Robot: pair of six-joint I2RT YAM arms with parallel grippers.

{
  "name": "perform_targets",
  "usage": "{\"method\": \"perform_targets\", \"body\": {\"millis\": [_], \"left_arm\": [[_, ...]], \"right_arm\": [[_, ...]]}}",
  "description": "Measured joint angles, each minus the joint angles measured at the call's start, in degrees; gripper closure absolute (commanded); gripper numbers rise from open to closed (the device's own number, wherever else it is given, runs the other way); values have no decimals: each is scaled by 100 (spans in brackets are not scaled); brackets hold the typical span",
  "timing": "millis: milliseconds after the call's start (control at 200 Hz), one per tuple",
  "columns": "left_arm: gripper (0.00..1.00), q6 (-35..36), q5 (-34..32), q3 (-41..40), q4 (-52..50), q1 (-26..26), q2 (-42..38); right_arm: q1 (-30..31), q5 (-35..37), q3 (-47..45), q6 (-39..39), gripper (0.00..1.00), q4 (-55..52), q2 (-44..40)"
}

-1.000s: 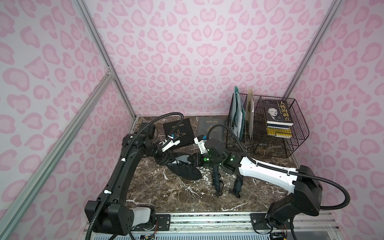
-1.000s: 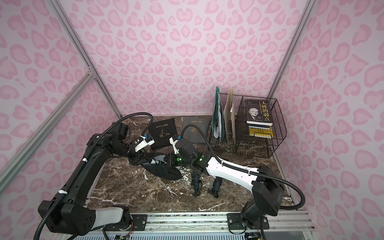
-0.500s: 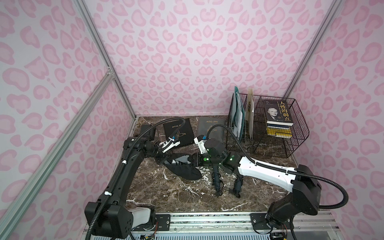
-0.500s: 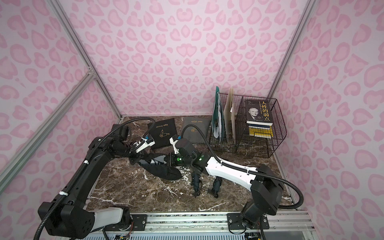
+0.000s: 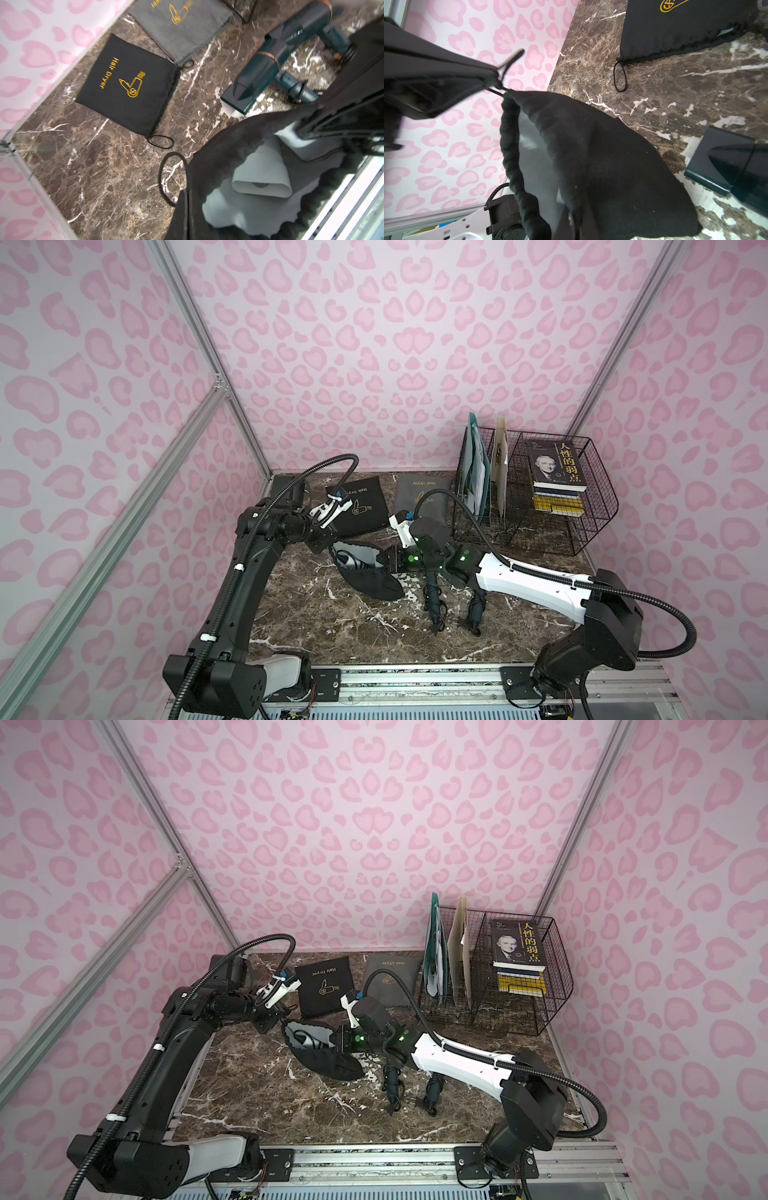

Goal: Pack away hair dryers
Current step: Adjust the drawstring bag at the center of the board.

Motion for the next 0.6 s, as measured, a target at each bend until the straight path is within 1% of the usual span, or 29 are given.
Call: {"method": "perform_targets", "body": {"millis": [140, 295, 460, 520, 600], "left_arm": [[98, -570, 92, 144, -177, -42, -184], [98, -1106, 120, 118, -216, -184, -168], [99, -1552, 15, 164, -184, -361, -17], [98, -1705, -46, 328, -203, -407, 76], [99, -1899, -111, 529, -179, -426, 173]], "right_arm": [[-42, -57, 0, -26, 85, -7, 35], [-114, -107, -17, -96, 73, 0, 31], [-188, -164, -153, -151, 65, -24, -186], [-212, -177, -214, -175, 61, -15, -317], [-219, -190, -315, -195, 59, -20, -511]]}}
